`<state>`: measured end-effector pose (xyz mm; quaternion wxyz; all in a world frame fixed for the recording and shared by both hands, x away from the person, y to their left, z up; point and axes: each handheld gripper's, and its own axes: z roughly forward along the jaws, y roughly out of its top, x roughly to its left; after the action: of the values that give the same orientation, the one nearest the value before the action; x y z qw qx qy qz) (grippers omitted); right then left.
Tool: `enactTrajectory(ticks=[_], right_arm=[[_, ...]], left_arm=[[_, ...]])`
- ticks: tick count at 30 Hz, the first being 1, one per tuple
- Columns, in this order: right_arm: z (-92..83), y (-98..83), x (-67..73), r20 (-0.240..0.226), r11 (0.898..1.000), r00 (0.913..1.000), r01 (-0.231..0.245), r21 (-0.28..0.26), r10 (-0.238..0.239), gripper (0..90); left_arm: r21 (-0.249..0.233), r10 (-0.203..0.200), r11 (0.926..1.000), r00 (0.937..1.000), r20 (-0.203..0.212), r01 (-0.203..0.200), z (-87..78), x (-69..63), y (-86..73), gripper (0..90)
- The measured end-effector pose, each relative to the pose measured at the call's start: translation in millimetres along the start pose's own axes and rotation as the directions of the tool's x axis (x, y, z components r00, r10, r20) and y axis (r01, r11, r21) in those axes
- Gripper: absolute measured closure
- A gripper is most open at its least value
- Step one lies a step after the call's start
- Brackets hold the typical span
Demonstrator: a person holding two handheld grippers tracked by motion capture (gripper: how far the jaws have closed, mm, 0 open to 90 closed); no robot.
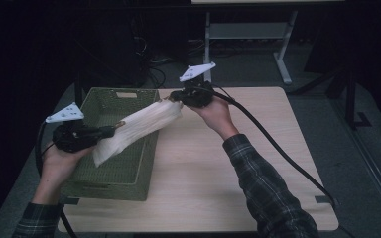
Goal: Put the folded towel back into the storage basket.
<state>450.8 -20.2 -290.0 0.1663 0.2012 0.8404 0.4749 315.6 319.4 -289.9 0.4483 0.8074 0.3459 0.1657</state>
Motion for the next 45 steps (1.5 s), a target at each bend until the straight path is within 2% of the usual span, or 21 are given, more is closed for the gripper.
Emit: enactTrajectory(ticks=[1, 6, 7, 8, 11, 13, 17, 20, 22, 29, 30, 31, 32, 35, 37, 38, 40, 45], right_arm=[[0.0, 0.0, 0.0, 0.0, 1.0, 1.0, 0.0, 0.0, 0.0, 88.0], [28.3, 19.8, 6.9, -0.015, 1.0, 0.9995, 0.028, 0.012, -0.028, 88.0], [28.3, 19.8, 6.9, -0.015, 1.0, 0.9995, 0.028, 0.012, -0.028, 88.0], [39.1, 25.8, 9.7, -0.025, 0.999, 0.9992, 0.033, 0.016, -0.032, 88.0], [47.4, 29.7, 12.5, -0.034, 0.999, 0.999, 0.029, 0.019, -0.029, 88.0], [61.9, 33.7, 16.5, -0.051, 0.999, 0.9982, 0.032, 0.019, -0.031, 88.0], [78.6, 36.0, 21.9, -0.063, 0.999, 0.9976, 0.032, 0.027, -0.03, 88.0], [87.5, 36.4, 24.8, -0.068, 0.999, 0.9972, 0.034, 0.038, -0.031, 88.0], [99.6, 35.2, 27.9, -0.082, 0.998, 0.9962, 0.032, 0.047, -0.028, 88.0], [121.7, 29.0, 32.7, -0.099, 0.996, 0.9948, 0.031, 0.083, -0.022, 88.0], [128.8, 25.3, 33.0, -0.11, 0.995, 0.9939, 0.015, 0.098, -0.005, 88.0], [128.8, 25.3, 33.0, -0.11, 0.995, 0.9939, 0.015, 0.098, -0.005, 88.0], [137.3, 19.9, 33.8, -0.112, 0.993, 0.9937, 0.012, 0.115, 0.001, 88.0], [145.7, 13.3, 34.4, -0.116, 0.992, 0.9932, 0.009, 0.128, 0.006, 88.0], [147.5, 12.0, 34.6, -0.12, 0.991, 0.9927, 0.006, 0.132, 0.01, 88.0], [149.8, 10.2, 34.8, -0.121, 0.991, 0.9925, 0.004, 0.136, 0.013, 88.0], [159.4, 5.1, 33.3, -0.11, 0.987, 0.9937, -0.004, 0.162, 0.022, 88.0], [173.4, -1.0, 32.0, -0.1, 0.98, 0.9948, 0.005, 0.201, 0.016, 88.0]], left_arm=[[-0.002, -0.008, 1.0, 1.0, -0.004, 0.008, -1.7, 1.9, -2.2, 85.3], [0.0, -0.054, 0.9985, 0.9979, -0.035, 0.054, -11.9, 20.4, -20.4, 85.4], [0.0, -0.054, 0.9985, 0.9979, -0.035, 0.054, -11.9, 20.4, -20.4, 85.3], [0.002, -0.065, 0.9979, 0.9971, -0.041, 0.065, -13.9, 24.2, -24.3, 85.3], [0.004, -0.085, 0.9964, 0.9947, -0.058, 0.085, -17.9, 31.5, -32.7, 85.3], [0.022, -0.095, 0.9951, 0.9926, -0.076, 0.097, -20.6, 40.1, -41.7, 85.3], [0.032, -0.114, 0.9926, 0.9882, -0.102, 0.117, -23.2, 51.4, -52.3, 85.3], [0.041, -0.124, 0.9908, 0.9861, -0.111, 0.129, -25.0, 56.2, -57.8, 85.3], [0.05, -0.142, 0.9876, 0.9826, -0.12, 0.149, -25.1, 61.5, -66.7, 85.3], [0.081, -0.162, 0.9816, 0.9783, -0.129, 0.173, -20.9, 67.8, -80.2, 85.2], [0.088, -0.163, 0.9805, 0.9779, -0.13, 0.176, -20.5, 68.9, -82.0, 85.2], [0.091, -0.173, 0.9784, 0.9764, -0.129, 0.186, -19.5, 69.4, -83.8, 85.2], [0.101, -0.176, 0.9765, 0.975, -0.135, 0.19, -17.4, 70.3, -86.8, 85.1], [0.116, -0.177, 0.9741, 0.9742, -0.14, 0.194, -14.7, 71.3, -90.4, 84.7], [0.13, -0.176, 0.9723, 0.9741, -0.142, 0.195, -14.3, 72.2, -91.3, 82.5], [0.127, -0.174, 0.9725, 0.9715, -0.161, 0.196, -14.1, 72.4, -91.4, 82.5], [0.109, -0.167, 0.9755, 0.9658, -0.198, 0.191, -16.9, 72.6, -89.9, 64.6], [0.088, -0.166, 0.9785, 0.9647, -0.205, 0.187, -19.6, 71.3, -90.0, 57.5]])
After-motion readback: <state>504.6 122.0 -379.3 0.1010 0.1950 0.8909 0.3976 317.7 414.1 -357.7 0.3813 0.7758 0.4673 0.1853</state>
